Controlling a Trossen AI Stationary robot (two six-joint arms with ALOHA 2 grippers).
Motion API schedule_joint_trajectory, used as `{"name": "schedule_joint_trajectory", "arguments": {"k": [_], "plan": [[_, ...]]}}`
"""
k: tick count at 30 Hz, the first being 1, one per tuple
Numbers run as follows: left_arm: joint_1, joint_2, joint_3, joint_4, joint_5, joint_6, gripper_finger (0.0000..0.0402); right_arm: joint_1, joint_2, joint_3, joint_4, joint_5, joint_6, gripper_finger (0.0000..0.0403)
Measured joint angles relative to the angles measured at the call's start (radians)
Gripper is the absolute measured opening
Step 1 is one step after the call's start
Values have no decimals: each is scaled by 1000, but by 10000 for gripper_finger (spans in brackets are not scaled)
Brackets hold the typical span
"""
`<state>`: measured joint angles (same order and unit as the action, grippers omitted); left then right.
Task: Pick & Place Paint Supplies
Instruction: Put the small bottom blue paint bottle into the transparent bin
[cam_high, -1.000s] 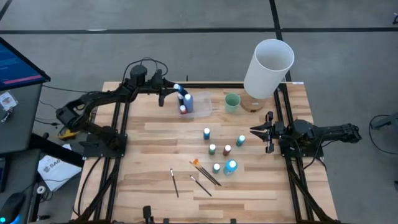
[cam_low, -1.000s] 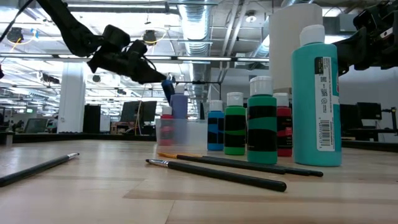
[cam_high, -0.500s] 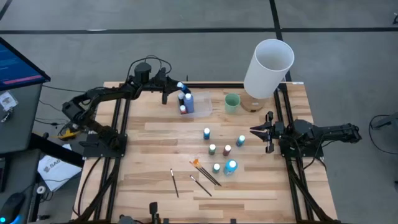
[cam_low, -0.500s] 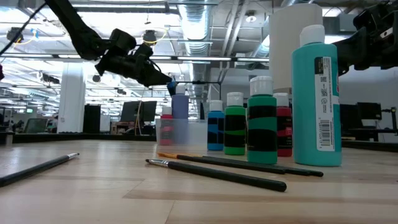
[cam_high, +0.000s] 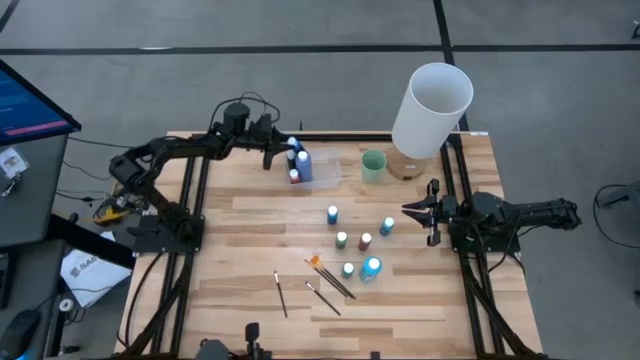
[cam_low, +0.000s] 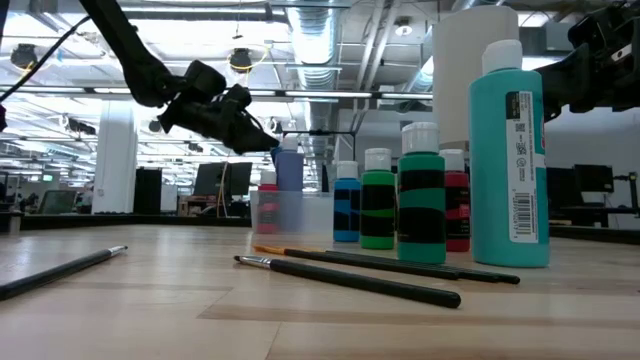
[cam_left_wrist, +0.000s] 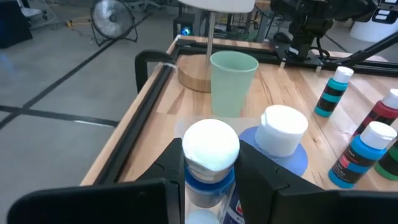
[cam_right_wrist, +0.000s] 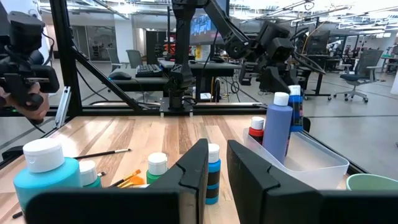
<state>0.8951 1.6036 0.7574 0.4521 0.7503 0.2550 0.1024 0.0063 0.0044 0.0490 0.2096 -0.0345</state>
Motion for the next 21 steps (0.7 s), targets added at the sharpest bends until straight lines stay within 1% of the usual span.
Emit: {"name": "schedule_joint_trajectory", "arguments": {"k": [8, 13, 17, 21], "plan": [[0, 48, 0, -4, 0, 2, 73, 0, 0, 0, 0, 0, -2, 54], [0, 56, 0, -4, -1, 2, 73, 0, 0, 0, 0, 0, -2, 54], [-1, 56, 0, -15, -17, 24, 78, 0, 0, 0, 0, 0, -2, 54], [-20, 56, 0, -35, -65, 79, 82, 0, 0, 0, 0, 0, -2, 54]]}}
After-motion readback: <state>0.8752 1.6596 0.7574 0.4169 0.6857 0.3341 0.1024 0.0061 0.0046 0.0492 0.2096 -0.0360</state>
